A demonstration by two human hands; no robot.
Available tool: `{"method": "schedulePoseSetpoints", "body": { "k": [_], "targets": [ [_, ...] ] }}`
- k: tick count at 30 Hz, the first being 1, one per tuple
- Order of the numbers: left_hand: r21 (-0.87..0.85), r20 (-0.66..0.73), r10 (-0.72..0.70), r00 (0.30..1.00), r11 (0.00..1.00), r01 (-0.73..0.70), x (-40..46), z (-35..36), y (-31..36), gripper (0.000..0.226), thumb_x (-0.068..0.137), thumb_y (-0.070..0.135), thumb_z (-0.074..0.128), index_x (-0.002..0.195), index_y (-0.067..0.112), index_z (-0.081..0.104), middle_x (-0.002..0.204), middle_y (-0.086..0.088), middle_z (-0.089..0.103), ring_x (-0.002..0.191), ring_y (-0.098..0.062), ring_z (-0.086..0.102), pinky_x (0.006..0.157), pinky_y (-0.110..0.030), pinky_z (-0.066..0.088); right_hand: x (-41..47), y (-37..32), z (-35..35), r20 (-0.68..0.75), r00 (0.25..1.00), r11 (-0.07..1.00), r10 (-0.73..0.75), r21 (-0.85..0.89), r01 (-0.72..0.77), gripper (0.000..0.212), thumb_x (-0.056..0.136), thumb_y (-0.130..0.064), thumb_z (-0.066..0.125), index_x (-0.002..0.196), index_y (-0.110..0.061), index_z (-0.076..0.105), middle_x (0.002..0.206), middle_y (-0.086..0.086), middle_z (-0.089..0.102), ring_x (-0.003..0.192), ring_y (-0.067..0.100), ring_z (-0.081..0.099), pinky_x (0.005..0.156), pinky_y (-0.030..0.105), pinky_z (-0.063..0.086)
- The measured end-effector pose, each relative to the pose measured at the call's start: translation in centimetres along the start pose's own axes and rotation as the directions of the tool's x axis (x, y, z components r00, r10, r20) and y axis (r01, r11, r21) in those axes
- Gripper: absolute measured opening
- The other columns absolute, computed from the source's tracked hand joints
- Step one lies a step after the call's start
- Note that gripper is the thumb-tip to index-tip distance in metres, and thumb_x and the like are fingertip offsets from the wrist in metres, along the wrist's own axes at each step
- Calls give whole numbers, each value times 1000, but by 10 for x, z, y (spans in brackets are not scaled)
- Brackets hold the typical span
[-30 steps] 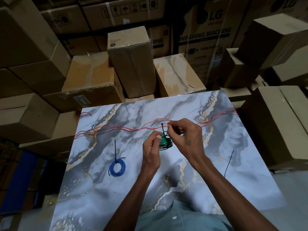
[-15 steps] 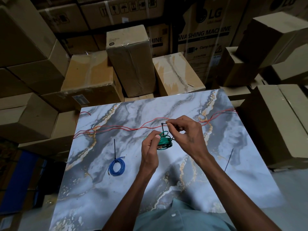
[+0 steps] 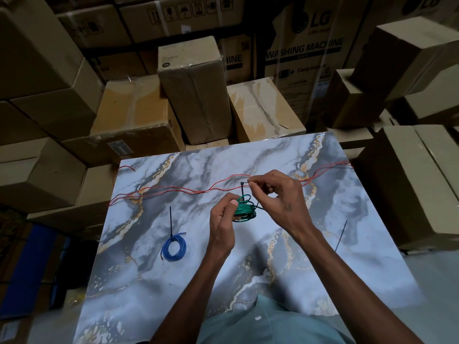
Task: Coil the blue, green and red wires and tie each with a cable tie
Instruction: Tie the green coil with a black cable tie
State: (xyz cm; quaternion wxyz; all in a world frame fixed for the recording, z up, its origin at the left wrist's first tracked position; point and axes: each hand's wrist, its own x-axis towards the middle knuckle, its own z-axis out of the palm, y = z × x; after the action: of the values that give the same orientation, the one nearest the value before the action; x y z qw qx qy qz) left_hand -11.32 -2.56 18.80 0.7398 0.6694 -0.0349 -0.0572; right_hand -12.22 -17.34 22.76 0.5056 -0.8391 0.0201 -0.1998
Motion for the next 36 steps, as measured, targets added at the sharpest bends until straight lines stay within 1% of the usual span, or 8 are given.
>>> {"method": "schedulePoseSetpoints", "body": {
  "k": [12,17,23,25,28,31,33,36],
  "targets": [
    [20,-6,-18,1000,1000,18,-1,-1,2,28,91,21,47,82,34,70,81,6,69,78,-16,66,72,-34,53,2,3,2,31,999,999,-7,-34,8,12,92,-12,74,101,-16,82,78,-5,65,70,8,62,65,9,44],
    [12,30,5,1000,1000,-5,-3,0,2,21,92,19,45,87,13,65,78,4,67,75,-15,64,66,-27,53,5,2,0,69,997,998,-18,-67,22,13,92,-13,74,100,-17,82,76,-3,64,70,8,61,64,8,43],
    [56,54,27,998,998,-30,-2,-4,-2,23,94,18,45,91,4,63,80,-1,64,77,-20,62,71,-41,53,10,6,-5,134,991,993,-3,-116,18,12,91,-16,74,99,-16,83,73,-12,60,68,4,60,62,7,40],
    [60,58,31,998,998,-35,-2,-3,-1,23,94,18,44,91,5,63,80,0,65,77,-20,62,71,-42,54,11,7,-6,160,987,993,5,-118,14,14,92,-19,73,102,-16,83,78,-6,66,69,5,62,64,10,44],
    [68,58,36,998,997,-39,-2,-3,1,23,93,17,44,90,5,63,79,2,66,75,-17,64,68,-32,55,13,10,-7,203,979,994,22,-114,1,16,93,-21,71,104,-19,82,83,0,69,73,10,65,67,24,54],
    [75,84,35,996,996,-41,-4,-4,3,23,93,15,44,90,2,63,78,2,66,74,-13,65,68,-27,54,15,10,-10,230,973,994,35,-112,-9,15,90,-19,72,99,-20,83,80,-4,68,70,9,64,66,22,51],
    [84,91,33,995,996,-41,-4,-4,3,22,93,14,44,88,5,63,77,1,66,73,-14,66,68,-28,56,18,9,-14,231,972,993,42,-116,-15,13,85,-16,74,93,-19,84,75,-7,69,66,8,62,64,18,49],
    [92,98,38,994,995,-47,-3,-7,0,22,93,13,44,85,12,64,77,-13,65,75,-23,67,71,-39,60,23,9,-22,309,950,993,52,-118,-16,12,82,-15,75,89,-20,84,77,-7,73,70,11,67,66,27,56]
  ]
}}
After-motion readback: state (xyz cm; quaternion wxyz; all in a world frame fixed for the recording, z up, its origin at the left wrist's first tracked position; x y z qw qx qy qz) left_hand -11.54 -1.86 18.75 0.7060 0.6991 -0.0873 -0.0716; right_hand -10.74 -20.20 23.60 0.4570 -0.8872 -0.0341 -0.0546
